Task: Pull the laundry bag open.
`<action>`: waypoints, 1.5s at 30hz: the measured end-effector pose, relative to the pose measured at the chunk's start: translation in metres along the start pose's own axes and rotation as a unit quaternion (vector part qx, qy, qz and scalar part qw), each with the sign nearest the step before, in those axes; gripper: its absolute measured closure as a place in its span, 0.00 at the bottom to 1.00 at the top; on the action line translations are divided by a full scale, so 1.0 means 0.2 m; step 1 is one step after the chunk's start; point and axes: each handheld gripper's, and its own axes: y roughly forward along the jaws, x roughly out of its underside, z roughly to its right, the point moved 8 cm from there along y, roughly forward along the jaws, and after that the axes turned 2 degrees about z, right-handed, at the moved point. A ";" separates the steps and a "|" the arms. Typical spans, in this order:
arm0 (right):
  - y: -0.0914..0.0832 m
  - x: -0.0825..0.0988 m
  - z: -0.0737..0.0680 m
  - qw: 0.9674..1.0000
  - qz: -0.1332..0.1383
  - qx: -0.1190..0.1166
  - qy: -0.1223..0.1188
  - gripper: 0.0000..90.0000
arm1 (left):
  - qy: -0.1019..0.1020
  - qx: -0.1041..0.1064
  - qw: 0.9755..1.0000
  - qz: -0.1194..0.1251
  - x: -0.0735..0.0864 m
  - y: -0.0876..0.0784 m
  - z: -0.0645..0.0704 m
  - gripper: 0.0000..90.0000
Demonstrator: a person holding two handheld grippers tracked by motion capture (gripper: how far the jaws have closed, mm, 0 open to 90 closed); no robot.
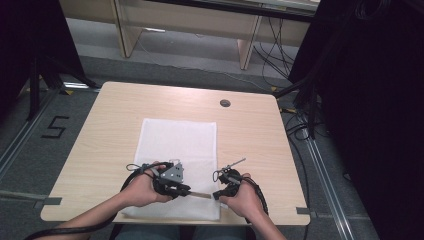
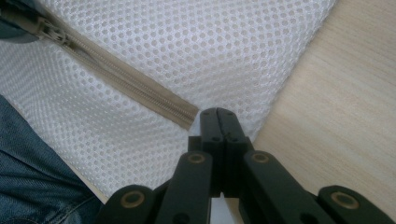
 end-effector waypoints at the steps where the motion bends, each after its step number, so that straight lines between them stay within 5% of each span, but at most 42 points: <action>1: 0.00 0.00 0.00 1.000 0.000 0.000 0.000 1.00 | -0.004 0.002 1.000 0.002 0.01 0.00 0.00 0.91; 45: 0.00 0.00 0.00 1.000 -0.005 0.005 0.012 1.00 | -0.012 -0.002 1.000 0.006 0.07 -0.09 -0.02 0.91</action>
